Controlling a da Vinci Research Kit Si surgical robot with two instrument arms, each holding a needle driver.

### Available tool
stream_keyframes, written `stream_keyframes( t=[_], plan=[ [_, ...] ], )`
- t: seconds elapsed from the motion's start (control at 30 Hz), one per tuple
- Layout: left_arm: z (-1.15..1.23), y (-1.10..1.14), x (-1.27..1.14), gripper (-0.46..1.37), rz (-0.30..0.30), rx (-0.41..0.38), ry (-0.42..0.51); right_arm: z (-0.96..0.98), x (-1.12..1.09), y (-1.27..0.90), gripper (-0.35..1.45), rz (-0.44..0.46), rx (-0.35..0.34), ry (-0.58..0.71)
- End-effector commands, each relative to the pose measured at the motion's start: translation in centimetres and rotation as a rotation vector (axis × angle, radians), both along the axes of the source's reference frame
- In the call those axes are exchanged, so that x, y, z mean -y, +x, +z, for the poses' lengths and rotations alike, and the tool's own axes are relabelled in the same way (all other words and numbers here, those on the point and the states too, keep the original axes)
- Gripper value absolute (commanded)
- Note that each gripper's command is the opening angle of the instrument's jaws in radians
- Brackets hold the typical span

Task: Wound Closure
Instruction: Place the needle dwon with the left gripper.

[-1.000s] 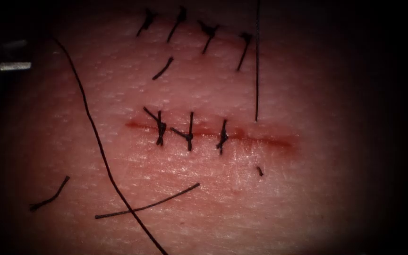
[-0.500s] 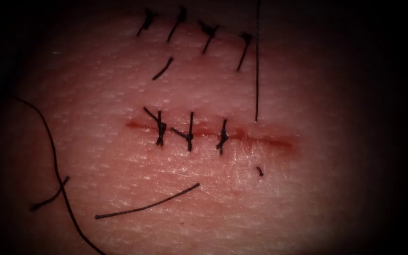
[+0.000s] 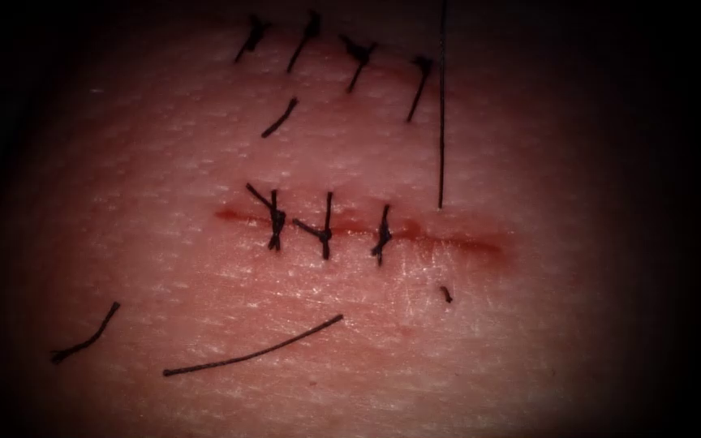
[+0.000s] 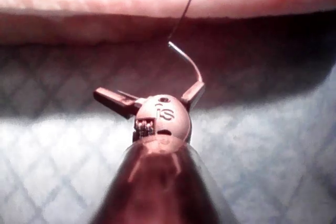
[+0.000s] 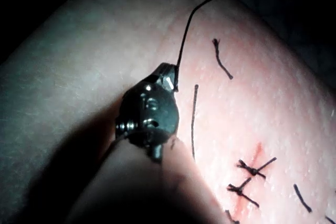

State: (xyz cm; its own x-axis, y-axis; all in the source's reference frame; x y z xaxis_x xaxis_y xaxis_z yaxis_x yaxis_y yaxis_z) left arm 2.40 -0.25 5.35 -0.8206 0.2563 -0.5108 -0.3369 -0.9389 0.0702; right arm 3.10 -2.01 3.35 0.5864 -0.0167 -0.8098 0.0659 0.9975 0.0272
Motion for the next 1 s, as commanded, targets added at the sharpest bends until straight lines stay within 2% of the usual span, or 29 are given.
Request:
stream_keyframes(
  t=[0.03,0.07,0.1,0.13,0.17,0.27,0.3,0.4,0.43,0.5,0.53,0.57,0.6,0.77,0.9,1.0],
  plan=[
    [-0.06,-0.01,-0.05,1.36,0.004,-0.016,-0.005,-0.02,-0.02,0.01,0.18,0.044,0.007,0.016],
    [-0.17,0.02,-0.15,1.36,-0.025,0.016,-0.021,-0.05,-0.06,0.02,0.59,0.086,0.016,0.016],
    [-0.25,0.03,-0.21,1.36,-0.036,0.037,-0.043,-0.07,-0.10,0.03,0.85,0.113,0.026,0.010],
    [-0.33,0.02,-0.27,1.35,-0.052,0.059,-0.061,-0.09,-0.13,0.04,1.01,0.139,0.032,0.006],
    [-0.46,-0.04,-0.39,1.33,-0.092,0.094,-0.080,-0.14,-0.20,0.06,1.14,0.172,0.041,0.009],
    [-0.69,-0.18,-0.57,1.25,-0.143,0.131,-0.085,-0.18,-0.30,0.09,1.26,0.228,0.057,0.009],
    [-0.80,-0.27,-0.65,1.20,-0.170,0.169,-0.085,-0.20,-0.34,0.10,1.28,0.239,0.070,0.002],
    [-1.07,-0.57,-0.79,1.12,-0.188,0.314,-0.071,-0.18,-0.39,0.13,1.30,0.266,0.091,0.004],
    [-1.10,-0.59,-0.80,1.11,-0.185,0.325,-0.074,-0.18,-0.40,0.13,1.31,0.269,0.093,0.003],
    [-1.30,-0.88,-0.86,1.08,-0.221,0.451,-0.049,-0.15,-0.45,0.14,1.44,0.309,0.107,-0.002],
    [-1.34,-0.97,-0.86,1.06,-0.227,0.477,-0.038,-0.14,-0.47,0.14,1.44,0.319,0.112,-0.004],
    [-1.34,-0.97,-0.86,1.06,-0.227,0.477,-0.038,-0.14,-0.47,0.14,1.44,0.319,0.112,-0.004],
    [-1.42,-1.15,-0.84,0.96,-0.218,0.515,-0.022,-0.13,-0.47,0.13,1.44,0.318,0.126,-0.024],
    [-1.49,-1.59,-0.81,0.79,-0.189,0.572,0.000,-0.13,-0.46,0.03,1.42,0.262,0.152,-0.023],
    [-1.38,-1.94,-0.83,0.74,-0.166,0.613,0.002,-0.11,-0.47,-0.17,1.19,0.201,0.131,0.008],
    [-1.25,-2.10,-0.83,0.65,-0.159,0.632,0.000,-0.07,-0.52,-0.32,1.13,0.182,0.117,0.009]
  ],
)
